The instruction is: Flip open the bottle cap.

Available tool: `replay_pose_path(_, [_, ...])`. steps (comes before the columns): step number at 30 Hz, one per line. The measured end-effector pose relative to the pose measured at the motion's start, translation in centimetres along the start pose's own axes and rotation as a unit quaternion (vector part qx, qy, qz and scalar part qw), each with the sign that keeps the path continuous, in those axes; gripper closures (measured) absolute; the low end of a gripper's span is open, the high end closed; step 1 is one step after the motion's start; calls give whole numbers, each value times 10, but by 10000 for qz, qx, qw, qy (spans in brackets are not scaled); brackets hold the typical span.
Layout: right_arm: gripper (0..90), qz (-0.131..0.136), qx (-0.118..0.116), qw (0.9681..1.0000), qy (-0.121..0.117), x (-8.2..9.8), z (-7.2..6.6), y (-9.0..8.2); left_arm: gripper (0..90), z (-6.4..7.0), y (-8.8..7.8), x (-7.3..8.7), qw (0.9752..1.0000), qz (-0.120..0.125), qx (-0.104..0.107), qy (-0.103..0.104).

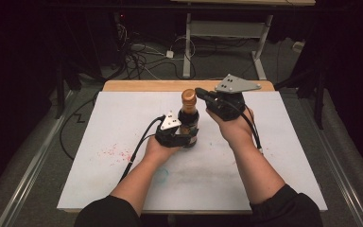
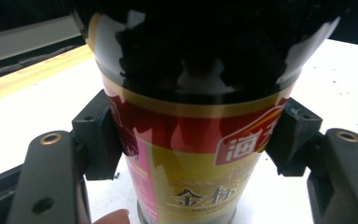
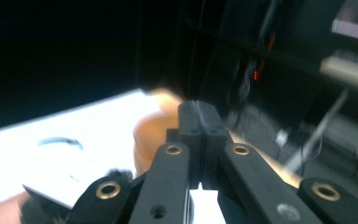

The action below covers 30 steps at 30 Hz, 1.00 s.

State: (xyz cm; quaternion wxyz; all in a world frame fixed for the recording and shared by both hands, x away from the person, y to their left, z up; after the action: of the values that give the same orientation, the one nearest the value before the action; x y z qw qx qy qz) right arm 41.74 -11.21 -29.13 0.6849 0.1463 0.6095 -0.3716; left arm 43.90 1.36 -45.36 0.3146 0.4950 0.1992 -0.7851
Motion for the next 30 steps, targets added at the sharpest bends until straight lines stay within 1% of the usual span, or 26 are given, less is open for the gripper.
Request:
replay_pose_path(1, [900,97,50,9994,-336,-18,-9,-5,294,0,0,0,10000,-16,-18,-6])
replay_pose_path(2, [900,97,50,9994,-336,-18,-9,-5,294,-1,0,-1,10000,-6,-20,-40])
replay_pose_path(3, [900,123,31,9991,-415,-24,-11,-7,293,-2,-1,-1,10000,-1,-22,-55])
replay_pose_path(5, [900,127,73,9988,-459,-27,-12,-9,292,-2,-1,-1,10000,0,-19,-69])
replay_pose_path(6, [900,0,116,9991,-407,-21,-9,-8,291,-2,-1,-1,10000,0,-16,-67])
replay_pose_path(7, [900,-59,116,9993,-345,-16,-7,-7,290,-2,-1,-1,10000,3,-14,-87])
replay_pose_path(8, [900,-59,116,9993,-345,-16,-7,-7,290,-2,-2,-1,10000,5,-6,-84])
replay_pose_path(12, [900,-321,186,9992,-162,9,3,-4,288,-3,-2,-1,10000,6,8,-68])
replay_pose_path(14, [900,-410,175,9990,-72,19,7,-2,288,-3,-2,-1,9999,18,8,-104])
replay_pose_path(17, [900,-517,125,9986,-19,29,8,0,288,-3,-2,-1,9999,23,12,-108])
replay_pose_path(21, [900,-566,66,9984,-34,35,6,3,287,-3,-2,-1,9999,26,12,-123])
replay_pose_path(25, [900,-543,60,9985,-51,34,5,4,286,-3,-1,-1,9999,32,14,-143])
replay_pose_path(30, [900,-578,49,9983,-78,32,7,4,286,-3,-2,-2,9999,13,16,-143])
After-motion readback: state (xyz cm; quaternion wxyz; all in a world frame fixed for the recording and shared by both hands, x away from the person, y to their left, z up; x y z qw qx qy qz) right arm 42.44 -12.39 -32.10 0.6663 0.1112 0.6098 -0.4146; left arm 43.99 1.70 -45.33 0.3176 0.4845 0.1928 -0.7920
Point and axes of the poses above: each handheld gripper's, and its own axes: y roughly forward along the jaws, x roughly out of its underside, z roughly to its right, the point moved 2 cm from there along y, roughly forward along the jaws
